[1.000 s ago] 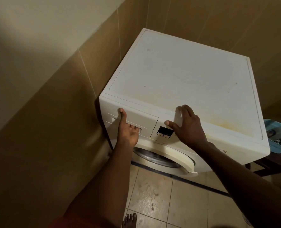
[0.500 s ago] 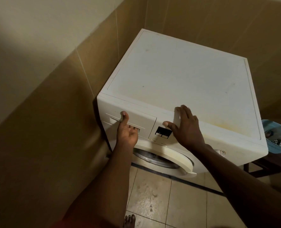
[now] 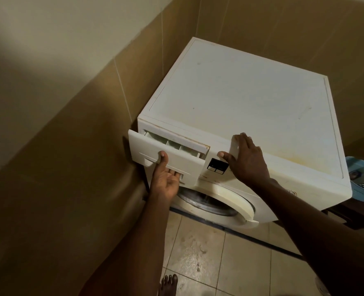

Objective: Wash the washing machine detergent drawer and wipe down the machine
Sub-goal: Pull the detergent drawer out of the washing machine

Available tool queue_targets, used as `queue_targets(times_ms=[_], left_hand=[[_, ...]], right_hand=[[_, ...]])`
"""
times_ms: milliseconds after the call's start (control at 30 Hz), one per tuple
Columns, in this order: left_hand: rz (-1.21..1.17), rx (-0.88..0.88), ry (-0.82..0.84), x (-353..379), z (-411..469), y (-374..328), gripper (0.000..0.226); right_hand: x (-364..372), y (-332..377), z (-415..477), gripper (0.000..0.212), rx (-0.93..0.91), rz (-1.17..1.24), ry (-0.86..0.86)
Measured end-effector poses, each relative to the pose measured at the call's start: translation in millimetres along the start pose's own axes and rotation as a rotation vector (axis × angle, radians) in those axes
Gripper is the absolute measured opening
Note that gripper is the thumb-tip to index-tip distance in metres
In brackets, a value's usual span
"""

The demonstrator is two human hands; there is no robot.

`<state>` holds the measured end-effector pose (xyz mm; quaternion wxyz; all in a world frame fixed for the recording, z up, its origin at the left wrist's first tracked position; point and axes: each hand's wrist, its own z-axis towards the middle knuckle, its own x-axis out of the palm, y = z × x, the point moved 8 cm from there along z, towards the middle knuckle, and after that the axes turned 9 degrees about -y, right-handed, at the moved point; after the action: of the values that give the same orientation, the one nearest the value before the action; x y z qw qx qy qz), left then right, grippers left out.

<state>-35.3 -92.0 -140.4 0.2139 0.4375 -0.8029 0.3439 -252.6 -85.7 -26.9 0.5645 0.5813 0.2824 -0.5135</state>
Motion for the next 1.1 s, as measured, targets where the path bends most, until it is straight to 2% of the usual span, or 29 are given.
queue_targets(times_ms=[133, 200, 300, 433, 700, 867, 900, 1000, 1100], left_hand=[[0.007, 0.004, -0.015, -20, -16, -4, 0.074], [0.016, -0.009, -0.034, -30, -22, -3, 0.063], [0.009, -0.043, -0.027, -40, -33, -4, 0.038], [0.009, -0.051, -0.021, -51, -46, -4, 0.032], [0.0, -0.065, 0.013, -74, -62, -9, 0.047], [0.034, -0.036, 0.009, -73, -67, -14, 0.056], [0.045, -0.033, 0.005, -74, -67, -14, 0.063], [0.068, -0.034, -0.004, -77, -65, -13, 0.102], [0.05, -0.045, 0.002, -79, -59, -10, 0.114]], right_hand=[[-1, 6, -5, 0.054, 0.013, 0.038, -0.019], [-5, 12, -11, 0.047, 0.028, 0.122, -0.079], [-14, 34, -27, 0.032, -0.072, 0.201, -0.195], [-11, 51, -40, 0.02, -0.138, 0.256, -0.184], [3, 71, -42, 0.011, -0.123, 0.29, -0.08], [23, 88, -44, 0.021, -0.144, 0.261, 0.005], [29, 92, -44, 0.025, -0.148, 0.248, 0.046], [48, 101, -43, 0.032, -0.17, 0.193, 0.184], [60, 111, -40, 0.038, -0.229, 0.084, 0.275]])
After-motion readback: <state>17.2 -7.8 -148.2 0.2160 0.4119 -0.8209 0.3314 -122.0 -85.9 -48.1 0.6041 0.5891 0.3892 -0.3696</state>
